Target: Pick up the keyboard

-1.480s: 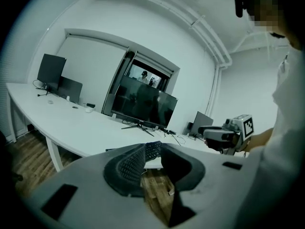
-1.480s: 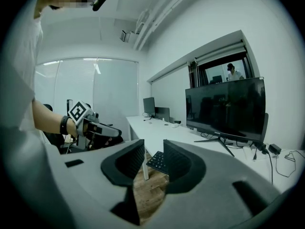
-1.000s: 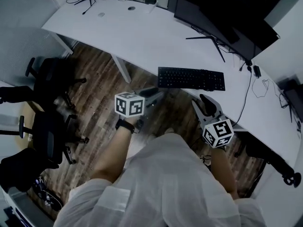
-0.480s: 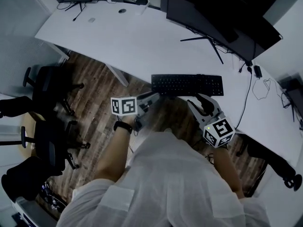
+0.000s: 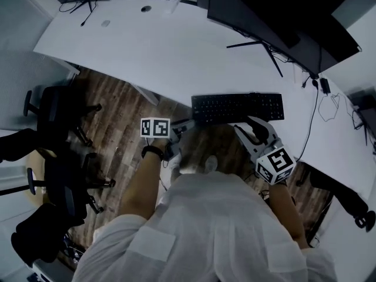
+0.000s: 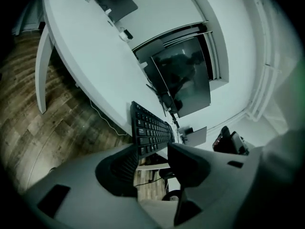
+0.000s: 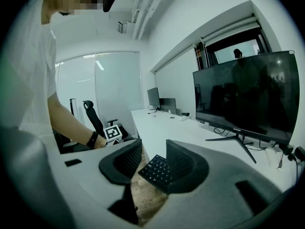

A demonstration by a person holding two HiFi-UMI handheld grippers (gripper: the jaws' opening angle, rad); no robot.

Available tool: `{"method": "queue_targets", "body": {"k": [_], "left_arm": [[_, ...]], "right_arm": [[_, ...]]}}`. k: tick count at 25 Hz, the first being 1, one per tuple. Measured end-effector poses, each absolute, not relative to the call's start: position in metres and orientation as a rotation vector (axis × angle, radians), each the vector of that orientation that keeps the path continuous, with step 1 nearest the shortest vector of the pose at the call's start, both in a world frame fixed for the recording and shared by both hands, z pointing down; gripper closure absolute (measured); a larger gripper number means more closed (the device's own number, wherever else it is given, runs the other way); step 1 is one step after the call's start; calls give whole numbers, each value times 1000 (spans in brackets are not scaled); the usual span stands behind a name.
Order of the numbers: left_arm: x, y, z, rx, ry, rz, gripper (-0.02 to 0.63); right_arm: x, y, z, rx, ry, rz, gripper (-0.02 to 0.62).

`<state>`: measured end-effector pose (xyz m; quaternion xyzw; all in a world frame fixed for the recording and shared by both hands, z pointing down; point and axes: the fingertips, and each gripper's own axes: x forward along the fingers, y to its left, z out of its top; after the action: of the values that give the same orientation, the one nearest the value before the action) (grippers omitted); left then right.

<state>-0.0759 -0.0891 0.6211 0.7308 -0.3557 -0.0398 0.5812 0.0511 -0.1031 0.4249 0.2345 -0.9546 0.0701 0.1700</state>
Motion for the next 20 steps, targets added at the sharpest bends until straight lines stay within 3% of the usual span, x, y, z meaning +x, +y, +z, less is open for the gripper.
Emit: {"method": "queue_targets", "body": {"k": [7, 20], "left_arm": [[-64, -89, 652, 1676, -618, -76, 391], [-42, -120, 666, 1665, -414, -70, 385]], "right_arm": [[19, -109, 432, 727, -2672, 249, 435], [13, -108, 441, 865, -2577, 286, 434]]}}
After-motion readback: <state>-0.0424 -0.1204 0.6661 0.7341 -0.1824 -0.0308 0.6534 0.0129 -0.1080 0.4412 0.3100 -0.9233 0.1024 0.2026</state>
